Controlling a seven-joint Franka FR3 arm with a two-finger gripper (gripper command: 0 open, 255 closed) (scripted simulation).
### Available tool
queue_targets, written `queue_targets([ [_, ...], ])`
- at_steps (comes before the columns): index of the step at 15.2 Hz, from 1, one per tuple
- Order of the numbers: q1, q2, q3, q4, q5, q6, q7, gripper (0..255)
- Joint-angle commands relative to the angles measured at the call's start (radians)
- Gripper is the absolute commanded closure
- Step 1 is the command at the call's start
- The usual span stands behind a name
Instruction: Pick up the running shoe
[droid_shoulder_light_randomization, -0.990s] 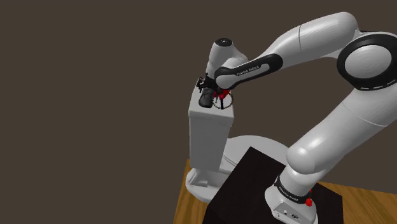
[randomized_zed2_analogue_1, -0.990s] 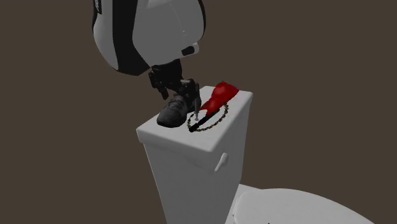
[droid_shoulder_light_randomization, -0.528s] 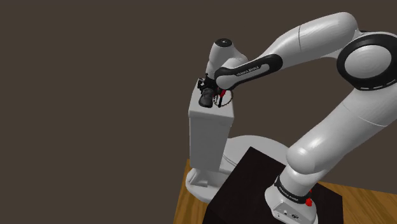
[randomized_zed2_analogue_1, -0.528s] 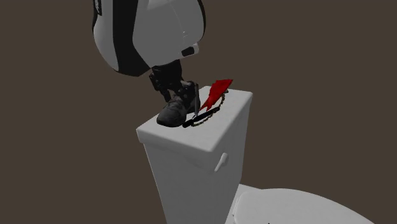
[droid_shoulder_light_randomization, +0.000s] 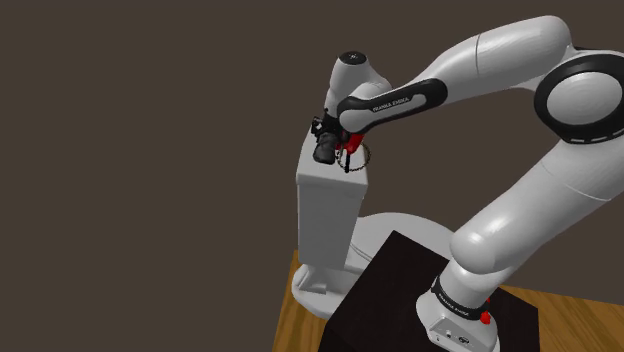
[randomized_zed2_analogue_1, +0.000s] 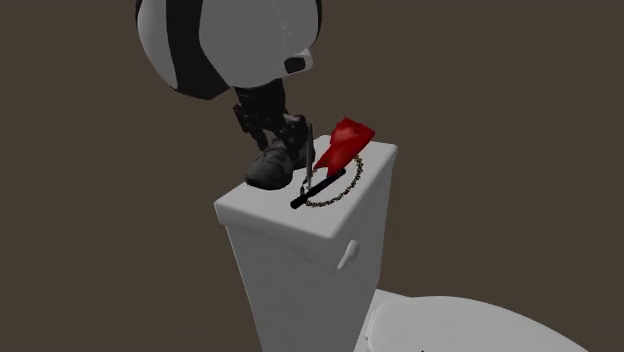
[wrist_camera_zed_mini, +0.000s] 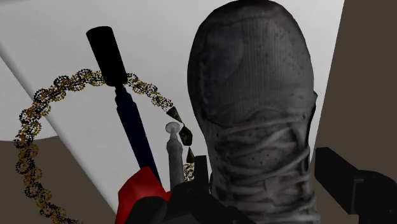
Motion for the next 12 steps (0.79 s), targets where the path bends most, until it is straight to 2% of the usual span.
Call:
queue_targets([
  [1,0.003,-0.012,-0.002,0.014,0.013,-0.023,-0.014,255],
  [10,0.012,-0.046,-0.011,0.100,0.056,-0.135,-0.068,255],
  [12,0.013,-0.046,-0.011,0.101,0.057,-0.137,-0.069,255],
])
